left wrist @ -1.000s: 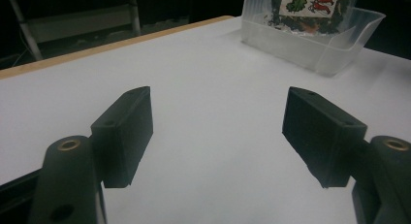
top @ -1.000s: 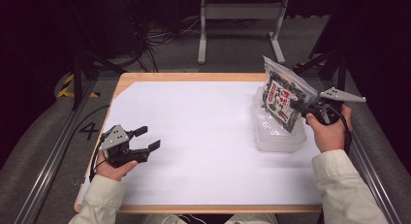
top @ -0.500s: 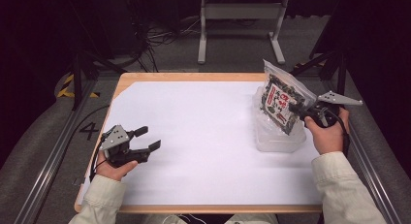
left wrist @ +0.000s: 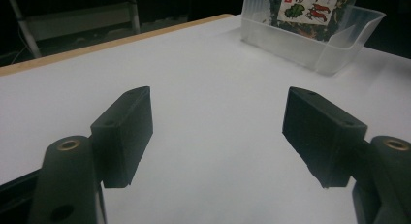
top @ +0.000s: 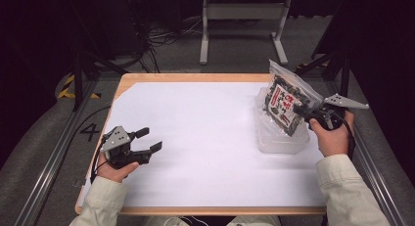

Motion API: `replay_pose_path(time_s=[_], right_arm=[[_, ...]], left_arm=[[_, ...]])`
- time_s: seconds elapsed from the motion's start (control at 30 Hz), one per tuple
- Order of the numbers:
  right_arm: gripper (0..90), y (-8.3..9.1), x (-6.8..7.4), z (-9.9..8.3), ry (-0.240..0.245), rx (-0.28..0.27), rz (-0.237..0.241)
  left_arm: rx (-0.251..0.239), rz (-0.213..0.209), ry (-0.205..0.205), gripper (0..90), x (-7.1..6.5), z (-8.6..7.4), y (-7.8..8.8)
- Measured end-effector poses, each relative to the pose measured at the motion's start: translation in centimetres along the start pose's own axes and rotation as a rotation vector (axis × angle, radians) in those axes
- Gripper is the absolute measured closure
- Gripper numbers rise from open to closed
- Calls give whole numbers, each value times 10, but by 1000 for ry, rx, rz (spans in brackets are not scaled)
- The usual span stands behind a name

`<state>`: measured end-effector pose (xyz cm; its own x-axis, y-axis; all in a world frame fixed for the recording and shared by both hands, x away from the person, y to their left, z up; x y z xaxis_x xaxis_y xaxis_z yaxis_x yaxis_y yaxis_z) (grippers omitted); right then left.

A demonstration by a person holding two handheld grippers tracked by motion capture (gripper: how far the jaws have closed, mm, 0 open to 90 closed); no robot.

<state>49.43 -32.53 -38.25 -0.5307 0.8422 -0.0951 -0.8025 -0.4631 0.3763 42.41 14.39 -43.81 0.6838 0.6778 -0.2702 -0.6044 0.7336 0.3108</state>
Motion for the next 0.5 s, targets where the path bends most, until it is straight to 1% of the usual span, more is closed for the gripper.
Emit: replay_pose_path(time_s=[0.03, 0.1, 0.2, 0.33, 0.5], right_arm=[[759, 0, 0, 0, 0, 0, 0], [758, 1, -3, -4, -18, -5, 1], [758, 3, -7, -7, -47, -23, 7], [758, 3, -4, -7, -34, -23, 6], [757, 3, -5, -6, -40, -20, 5]], left_arm=[[-1, -1, -1, 273, 0, 0, 0], [0, 0, 8, 273, 0, 0, 0], [2, 2, 1, 272, 0, 0, 0], [2, 3, 2, 272, 0, 0, 0], [1, 2, 2, 271, 0, 0, 0]])
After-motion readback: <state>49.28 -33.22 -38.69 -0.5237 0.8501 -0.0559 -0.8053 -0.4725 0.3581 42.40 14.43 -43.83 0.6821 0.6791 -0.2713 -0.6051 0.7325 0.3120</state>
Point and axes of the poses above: each handheld gripper's, and its own axes: y roughly backward along the jaws, z roughly out of its top, x roughly to its left, the point moved 10 cm from there along -y, roughly forward along the jaws, and after that the axes turned 12 degrees about y, right-handed, at the moved point
